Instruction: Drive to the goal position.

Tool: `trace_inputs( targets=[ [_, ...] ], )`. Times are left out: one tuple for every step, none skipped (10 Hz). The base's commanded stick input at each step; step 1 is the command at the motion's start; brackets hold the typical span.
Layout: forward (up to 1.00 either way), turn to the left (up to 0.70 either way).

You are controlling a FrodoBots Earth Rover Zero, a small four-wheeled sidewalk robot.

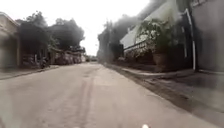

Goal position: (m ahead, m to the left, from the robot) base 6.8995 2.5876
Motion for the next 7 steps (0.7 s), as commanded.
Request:
trace_inputs(
  targets=[
    [0.85, 0.31],
    [0.85, 0.23],
    [0.85, 0.1],
    [0.85, 0.03],
    [0.85, 0.0],
    [0.85, 0.0],
    [0.85, 0.0]
  ],
)
